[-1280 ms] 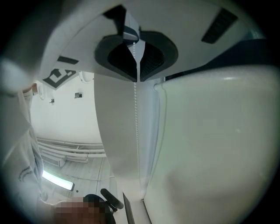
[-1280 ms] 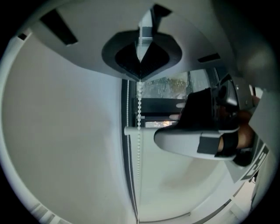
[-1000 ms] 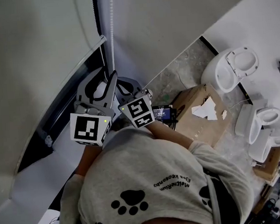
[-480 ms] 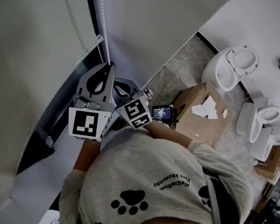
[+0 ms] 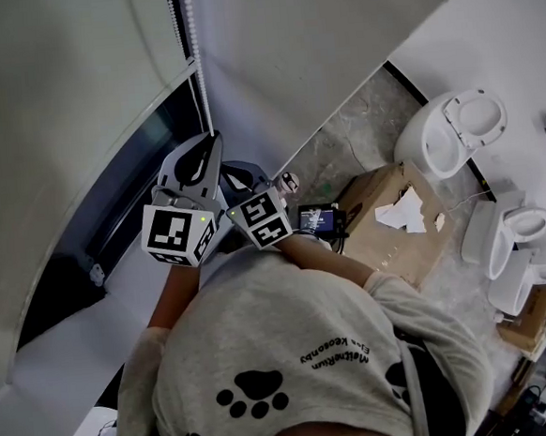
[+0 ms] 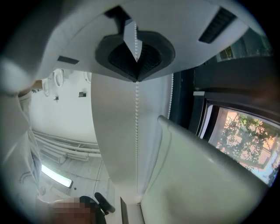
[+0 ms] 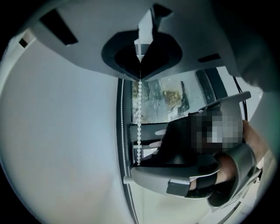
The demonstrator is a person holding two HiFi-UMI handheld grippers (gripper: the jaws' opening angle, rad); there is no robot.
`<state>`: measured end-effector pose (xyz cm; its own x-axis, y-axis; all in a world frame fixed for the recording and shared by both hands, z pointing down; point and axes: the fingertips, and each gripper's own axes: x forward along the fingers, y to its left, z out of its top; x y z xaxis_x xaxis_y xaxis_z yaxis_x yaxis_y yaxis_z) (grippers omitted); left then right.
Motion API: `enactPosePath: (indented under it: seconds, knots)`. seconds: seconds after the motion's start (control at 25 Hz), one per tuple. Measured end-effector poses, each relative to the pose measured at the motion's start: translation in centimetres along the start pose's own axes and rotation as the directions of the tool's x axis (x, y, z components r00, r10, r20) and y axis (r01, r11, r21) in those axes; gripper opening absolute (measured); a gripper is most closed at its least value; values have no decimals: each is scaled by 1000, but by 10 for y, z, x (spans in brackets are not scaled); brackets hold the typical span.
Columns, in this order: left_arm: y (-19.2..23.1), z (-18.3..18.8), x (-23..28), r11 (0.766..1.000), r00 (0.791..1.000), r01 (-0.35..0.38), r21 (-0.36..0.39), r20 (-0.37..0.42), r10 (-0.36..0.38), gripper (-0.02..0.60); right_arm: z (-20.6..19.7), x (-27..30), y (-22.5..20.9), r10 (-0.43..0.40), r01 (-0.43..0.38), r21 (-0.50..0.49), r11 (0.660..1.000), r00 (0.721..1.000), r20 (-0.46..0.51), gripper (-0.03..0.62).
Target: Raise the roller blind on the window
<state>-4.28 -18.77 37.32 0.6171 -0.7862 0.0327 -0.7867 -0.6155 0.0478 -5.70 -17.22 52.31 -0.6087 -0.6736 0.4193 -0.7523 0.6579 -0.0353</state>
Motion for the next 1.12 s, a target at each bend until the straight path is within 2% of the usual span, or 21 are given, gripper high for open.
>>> enactPosePath:
  seconds: [0.52, 0.68, 0.76, 0.84, 1.12]
  knots:
    - [5, -57, 2, 993, 997, -16, -116, -78, 7, 8, -51, 15, -6, 29, -26, 20, 999, 987, -159, 9]
    - [5, -66, 2, 992, 996, -21, -126, -87, 10, 8, -58, 16, -9, 28, -31, -18, 999, 985, -168, 11]
    - [5, -65, 2, 992, 996, -20, -122, -85, 10, 8, -50, 12, -6, 41, -44, -22, 999, 989, -144, 30]
    - [5, -65, 2, 993, 997, -19, -118, -82, 10, 8, -32, 3, -7, 46, -47, -14, 999, 995, -87, 105]
    - [6, -65, 1, 994, 997, -18, -104, -71, 11, 8, 45, -51, -27, -64, 71, -64, 995, 993, 96, 97]
